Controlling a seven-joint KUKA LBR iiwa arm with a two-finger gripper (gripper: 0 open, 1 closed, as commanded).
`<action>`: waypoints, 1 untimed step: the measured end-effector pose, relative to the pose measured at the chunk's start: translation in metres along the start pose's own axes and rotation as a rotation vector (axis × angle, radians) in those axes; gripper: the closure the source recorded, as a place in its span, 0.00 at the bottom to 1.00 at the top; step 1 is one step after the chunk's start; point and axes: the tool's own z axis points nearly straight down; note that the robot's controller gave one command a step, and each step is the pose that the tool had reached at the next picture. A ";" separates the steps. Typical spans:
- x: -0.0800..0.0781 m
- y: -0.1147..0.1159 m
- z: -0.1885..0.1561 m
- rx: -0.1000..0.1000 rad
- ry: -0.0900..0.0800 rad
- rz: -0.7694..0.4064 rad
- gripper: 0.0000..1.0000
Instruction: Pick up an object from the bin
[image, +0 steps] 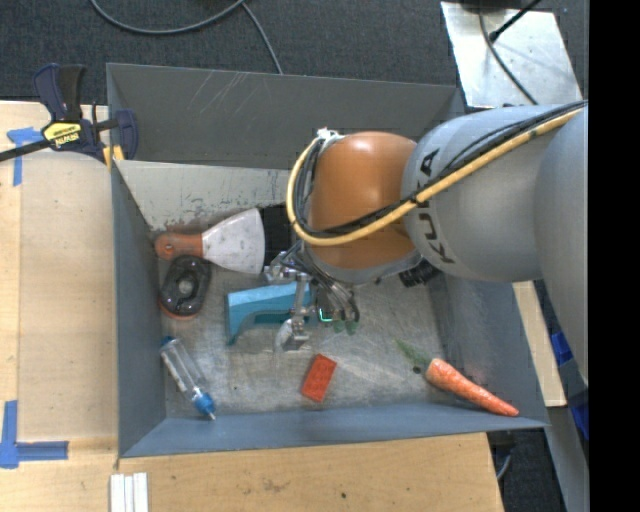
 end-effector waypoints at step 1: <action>-0.002 0.000 -0.004 -0.001 -0.008 0.002 0.00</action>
Offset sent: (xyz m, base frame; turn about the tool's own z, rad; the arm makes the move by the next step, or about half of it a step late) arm 0.0366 -0.0098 -0.0766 -0.1215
